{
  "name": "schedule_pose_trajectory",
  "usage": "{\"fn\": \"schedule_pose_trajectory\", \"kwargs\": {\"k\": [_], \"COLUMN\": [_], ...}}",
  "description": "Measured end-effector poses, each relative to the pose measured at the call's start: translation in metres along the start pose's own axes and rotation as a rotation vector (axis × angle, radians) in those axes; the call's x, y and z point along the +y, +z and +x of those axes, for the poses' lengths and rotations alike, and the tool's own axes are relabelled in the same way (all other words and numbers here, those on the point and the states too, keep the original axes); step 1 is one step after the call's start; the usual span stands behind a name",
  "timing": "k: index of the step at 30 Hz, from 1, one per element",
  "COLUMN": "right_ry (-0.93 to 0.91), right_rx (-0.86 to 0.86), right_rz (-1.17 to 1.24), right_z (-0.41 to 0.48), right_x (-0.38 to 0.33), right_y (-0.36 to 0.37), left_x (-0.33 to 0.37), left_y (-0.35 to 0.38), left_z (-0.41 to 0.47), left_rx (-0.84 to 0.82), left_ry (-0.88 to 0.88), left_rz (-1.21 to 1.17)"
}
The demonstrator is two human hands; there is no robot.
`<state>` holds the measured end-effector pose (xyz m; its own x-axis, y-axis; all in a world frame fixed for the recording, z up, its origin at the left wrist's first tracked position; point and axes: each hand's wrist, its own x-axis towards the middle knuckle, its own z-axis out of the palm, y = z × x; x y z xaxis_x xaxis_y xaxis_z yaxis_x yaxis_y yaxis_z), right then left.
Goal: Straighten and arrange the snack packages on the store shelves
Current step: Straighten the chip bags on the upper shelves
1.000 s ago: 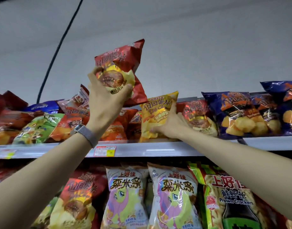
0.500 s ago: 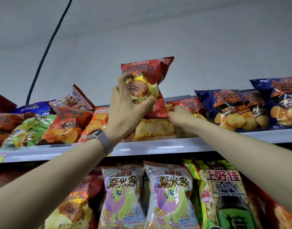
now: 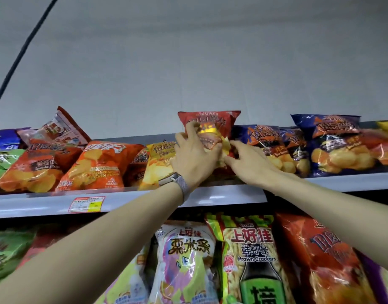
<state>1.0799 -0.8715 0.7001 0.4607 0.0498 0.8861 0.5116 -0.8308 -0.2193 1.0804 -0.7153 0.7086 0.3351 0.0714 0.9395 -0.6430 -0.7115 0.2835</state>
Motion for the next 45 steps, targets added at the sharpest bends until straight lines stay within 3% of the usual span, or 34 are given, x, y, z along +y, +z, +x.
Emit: {"fn": "schedule_pose_trajectory", "kwargs": {"k": [5, 13, 17, 24, 28, 36, 42, 45], "right_ry": [-0.031, -0.087, -0.086, -0.276, -0.272, -0.224, -0.131, 0.013], "right_rx": [-0.076, -0.260, -0.192, 0.129, 0.105, -0.012, -0.040, -0.140], "right_rz": [-0.135, -0.113, -0.189, -0.346, -0.366, -0.267, -0.137, -0.030], "right_z": [0.000, 0.000, 0.000, -0.019, -0.027, -0.011, 0.007, 0.019], "right_x": [0.027, 0.033, 0.028, -0.020, -0.066, -0.177, -0.236, -0.248], "right_y": [0.000, -0.021, -0.031, -0.045, -0.024, 0.065, 0.124, 0.152], "left_x": [-0.004, -0.008, -0.001, -0.007, -0.023, -0.112, -0.187, -0.218], "left_y": [0.007, -0.025, -0.030, -0.054, -0.097, -0.214, -0.297, -0.322], "left_z": [0.001, 0.001, -0.005, -0.004, -0.012, -0.017, -0.018, -0.009], "left_rx": [-0.202, -0.412, -0.422, -0.402, -0.381, -0.408, -0.313, -0.231], "left_ry": [-0.057, -0.067, -0.027, 0.084, 0.164, -0.009, -0.117, -0.147], "left_rz": [-0.044, 0.019, 0.081, 0.236, 0.336, 0.480, 0.556, 0.569]}}
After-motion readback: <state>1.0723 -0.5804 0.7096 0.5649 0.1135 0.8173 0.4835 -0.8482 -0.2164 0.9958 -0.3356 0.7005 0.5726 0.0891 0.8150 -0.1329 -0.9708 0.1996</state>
